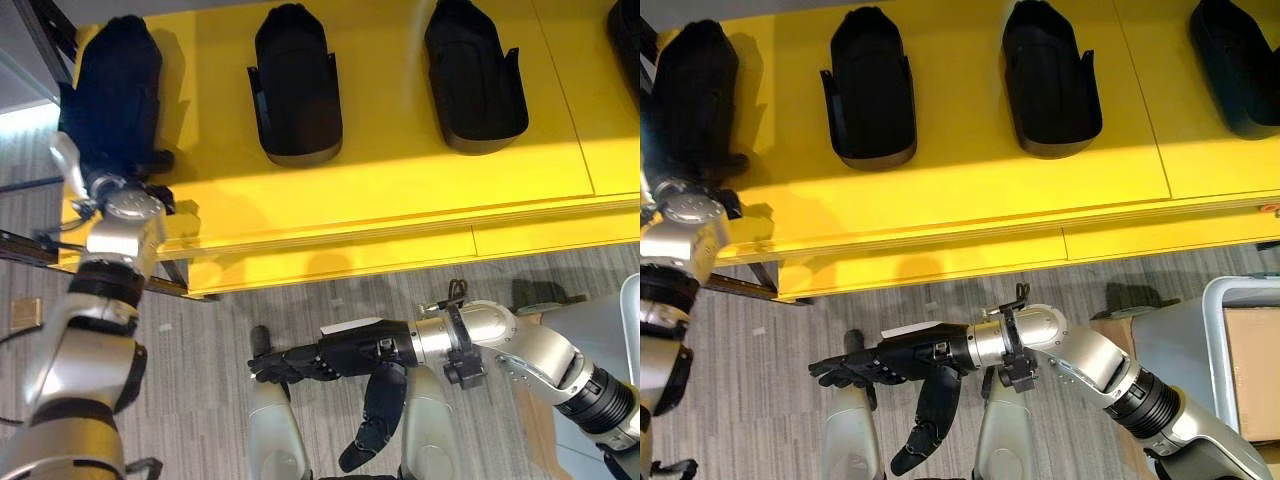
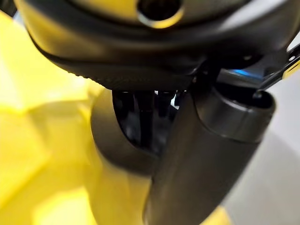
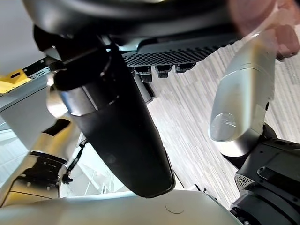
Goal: Move parts from the plastic box to the shelf.
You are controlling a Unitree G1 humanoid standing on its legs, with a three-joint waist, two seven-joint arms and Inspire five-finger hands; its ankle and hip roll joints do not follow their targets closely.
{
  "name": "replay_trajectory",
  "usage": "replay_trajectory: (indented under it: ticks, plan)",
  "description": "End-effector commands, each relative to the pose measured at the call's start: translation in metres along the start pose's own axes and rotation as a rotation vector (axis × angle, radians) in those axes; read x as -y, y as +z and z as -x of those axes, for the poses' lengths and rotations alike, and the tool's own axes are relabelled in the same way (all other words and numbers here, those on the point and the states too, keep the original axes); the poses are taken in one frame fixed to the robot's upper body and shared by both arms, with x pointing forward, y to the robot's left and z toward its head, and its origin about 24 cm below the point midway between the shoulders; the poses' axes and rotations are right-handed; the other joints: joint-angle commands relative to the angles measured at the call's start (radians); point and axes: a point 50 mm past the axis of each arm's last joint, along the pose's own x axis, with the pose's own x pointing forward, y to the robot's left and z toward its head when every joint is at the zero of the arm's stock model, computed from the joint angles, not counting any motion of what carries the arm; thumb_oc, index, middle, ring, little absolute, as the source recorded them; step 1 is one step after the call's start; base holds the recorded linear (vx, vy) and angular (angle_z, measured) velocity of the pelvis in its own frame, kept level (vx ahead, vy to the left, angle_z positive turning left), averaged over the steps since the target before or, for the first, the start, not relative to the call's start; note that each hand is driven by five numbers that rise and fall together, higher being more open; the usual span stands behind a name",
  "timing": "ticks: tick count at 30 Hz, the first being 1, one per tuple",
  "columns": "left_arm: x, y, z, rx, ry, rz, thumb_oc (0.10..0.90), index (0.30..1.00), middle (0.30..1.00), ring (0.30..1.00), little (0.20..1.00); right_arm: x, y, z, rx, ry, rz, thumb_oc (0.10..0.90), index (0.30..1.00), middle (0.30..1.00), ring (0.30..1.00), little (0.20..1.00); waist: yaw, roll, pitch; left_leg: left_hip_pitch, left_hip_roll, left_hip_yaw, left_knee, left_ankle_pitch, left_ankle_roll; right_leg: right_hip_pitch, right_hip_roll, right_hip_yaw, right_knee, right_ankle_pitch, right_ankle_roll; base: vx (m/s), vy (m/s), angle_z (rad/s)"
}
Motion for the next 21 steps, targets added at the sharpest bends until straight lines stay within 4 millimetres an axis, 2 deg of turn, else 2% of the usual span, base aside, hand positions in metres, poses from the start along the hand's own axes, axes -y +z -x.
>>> replay_trajectory:
  ticks: [1,9,16,18,19,20,21]
  plan:
    - [0.037,0.016,0.009,-0.064,-0.201,0.280,0.900,1.000,1.000,1.000,1.000,-0.008,0.050,-0.010,0.211,0.131,0.141,0.900,1.000,1.000,1.000,1.000,-0.032,-0.054,-0.007,0.041,0.049,0.021,0.051,-0.058,-0.012,0.053,0.022,-0.039,-0.110,0.091,-0.053,-0.02,0.029,0.03]
    - [0.049,0.013,0.019,-0.085,-0.247,0.426,0.900,1.000,1.000,1.000,1.000,-0.008,0.051,-0.011,0.209,0.140,0.141,0.900,1.000,1.000,1.000,1.000,-0.036,-0.057,-0.011,0.049,0.051,0.028,0.047,-0.054,-0.018,0.055,0.025,-0.034,-0.114,0.093,-0.052,0.00,0.004,-0.03]
    - [0.049,0.011,0.021,-0.075,-0.216,0.374,0.900,1.000,1.000,1.000,1.000,-0.007,0.051,-0.009,0.212,0.138,0.140,0.900,1.000,1.000,1.000,1.000,-0.036,-0.058,-0.014,0.051,0.054,0.030,0.044,-0.050,-0.019,0.058,0.026,-0.035,-0.117,0.095,-0.053,0.00,0.000,0.00]
    - [0.043,0.013,0.017,-0.058,-0.176,0.332,0.900,1.000,1.000,1.000,1.000,-0.006,0.051,-0.009,0.211,0.140,0.140,0.900,1.000,1.000,1.000,1.000,-0.035,-0.058,-0.016,0.051,0.054,0.031,0.044,-0.050,-0.019,0.056,0.026,-0.035,-0.118,0.096,-0.051,0.00,0.000,0.00]
    - [0.033,0.017,0.014,0.013,-0.059,0.184,0.900,1.000,1.000,1.000,1.000,-0.007,0.051,-0.008,0.214,0.139,0.137,0.900,1.000,1.000,1.000,1.000,-0.033,-0.058,-0.016,0.052,0.053,0.031,0.043,-0.050,-0.019,0.055,0.025,-0.035,-0.119,0.098,-0.051,0.00,0.000,0.00]
    - [0.027,0.021,0.013,0.054,0.024,0.132,0.900,1.000,1.000,1.000,1.000,-0.007,0.052,-0.008,0.215,0.140,0.136,0.900,1.000,1.000,1.000,1.000,-0.032,-0.058,-0.016,0.051,0.053,0.029,0.043,-0.051,-0.019,0.055,0.025,-0.035,-0.120,0.098,-0.051,0.00,0.000,0.00]
    - [0.014,0.037,0.009,0.172,0.136,0.066,0.900,1.000,1.000,1.000,1.000,-0.007,0.051,-0.007,0.220,0.137,0.135,0.900,1.000,1.000,1.000,1.000,-0.029,-0.062,-0.019,0.050,0.052,0.026,0.042,-0.051,-0.019,0.055,0.024,-0.036,-0.124,0.099,-0.051,0.01,-0.042,-0.02]
